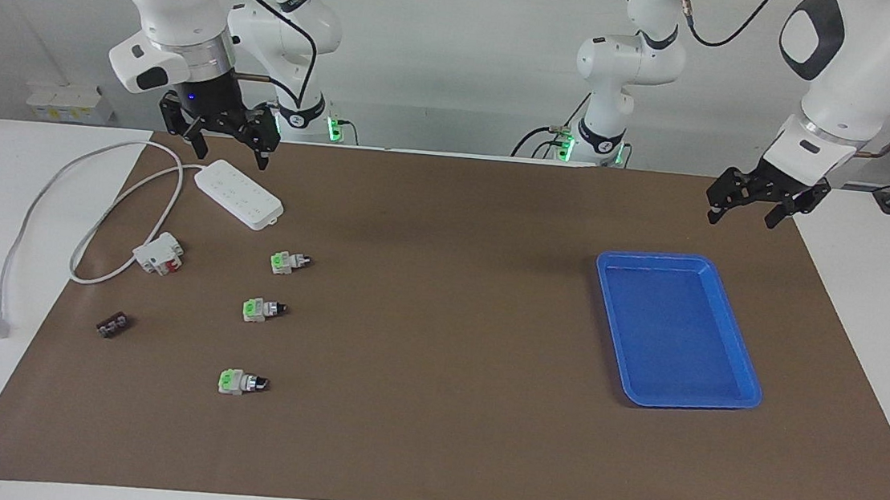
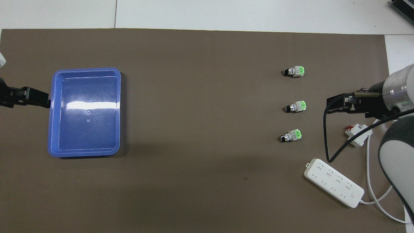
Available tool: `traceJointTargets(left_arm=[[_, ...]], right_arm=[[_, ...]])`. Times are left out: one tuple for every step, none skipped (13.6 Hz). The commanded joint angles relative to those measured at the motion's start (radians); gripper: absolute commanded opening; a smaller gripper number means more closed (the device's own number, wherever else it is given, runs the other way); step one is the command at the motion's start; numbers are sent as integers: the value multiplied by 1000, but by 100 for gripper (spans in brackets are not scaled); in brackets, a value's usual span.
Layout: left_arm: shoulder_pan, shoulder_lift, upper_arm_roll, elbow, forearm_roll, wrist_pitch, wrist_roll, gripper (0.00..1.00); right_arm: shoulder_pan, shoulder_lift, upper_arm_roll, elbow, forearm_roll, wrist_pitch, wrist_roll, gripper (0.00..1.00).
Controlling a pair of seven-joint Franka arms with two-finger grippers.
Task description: Turn and place switch with both arms
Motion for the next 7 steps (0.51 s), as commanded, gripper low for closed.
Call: traceJointTargets(left_arm=[[8,-31,-5,-37,18,20,-10,100],[8,-31,-5,-37,18,20,-10,100],[8,-31,-5,-37,18,20,-10,100],[8,-31,-5,-37,18,20,-10,100],[8,-31,-5,-37,18,20,-10,100],[8,-31,-5,-37,18,20,-10,100],[8,-31,-5,-37,18,20,-10,100]], right_arm=[[-12,-28,6,-34,10,10,16,100],[-14,-28,6,-34,10,10,11,100],[-14,-28,6,-31,10,10,13,100],[-14,-28,6,-32,10,8,11,100],[-14,-28,6,-31,10,9,9,100],[-15,-27,6,-31,10,14,6,100],[-15,-25,6,-32,10,37,-22,100]])
